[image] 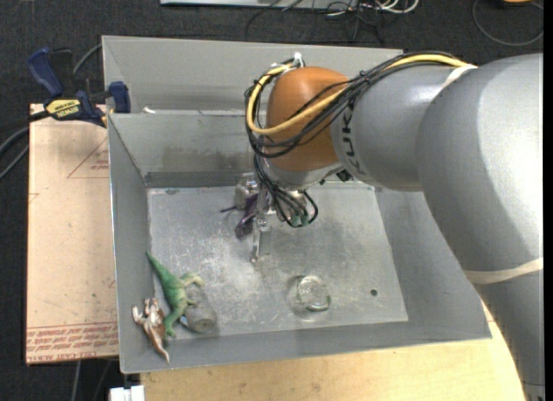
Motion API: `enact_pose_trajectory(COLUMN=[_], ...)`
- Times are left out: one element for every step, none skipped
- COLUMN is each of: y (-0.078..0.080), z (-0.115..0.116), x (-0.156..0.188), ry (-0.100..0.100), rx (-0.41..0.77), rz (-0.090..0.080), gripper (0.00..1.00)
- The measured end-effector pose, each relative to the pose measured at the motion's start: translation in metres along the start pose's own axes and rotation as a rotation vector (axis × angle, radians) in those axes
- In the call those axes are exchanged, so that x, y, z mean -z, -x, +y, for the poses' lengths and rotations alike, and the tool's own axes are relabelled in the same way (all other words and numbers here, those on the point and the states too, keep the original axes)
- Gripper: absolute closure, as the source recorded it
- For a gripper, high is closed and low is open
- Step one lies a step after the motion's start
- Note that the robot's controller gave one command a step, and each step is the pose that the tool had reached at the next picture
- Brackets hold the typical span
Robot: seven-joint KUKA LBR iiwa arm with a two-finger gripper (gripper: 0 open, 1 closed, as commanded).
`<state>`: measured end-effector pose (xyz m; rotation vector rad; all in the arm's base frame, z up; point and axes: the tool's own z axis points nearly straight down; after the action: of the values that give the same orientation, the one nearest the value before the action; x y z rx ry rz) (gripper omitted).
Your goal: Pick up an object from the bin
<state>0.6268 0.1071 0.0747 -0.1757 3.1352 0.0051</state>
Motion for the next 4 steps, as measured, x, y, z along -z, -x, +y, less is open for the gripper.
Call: enact_pose_trajectory(y=[0.001,0.011,0.021,0.004], z=[0.008,-0.010,-0.033,-0.036], x=[-0.006,0.084,0.020,0.001], ry=[0.002,0.000,0.004,0.001], rx=[-0.119,-0.107,-0.315,0.248], rz=[-0.006,-0.002,-0.011,-0.004], gripper=[0.00,0.00,0.00,1.00])
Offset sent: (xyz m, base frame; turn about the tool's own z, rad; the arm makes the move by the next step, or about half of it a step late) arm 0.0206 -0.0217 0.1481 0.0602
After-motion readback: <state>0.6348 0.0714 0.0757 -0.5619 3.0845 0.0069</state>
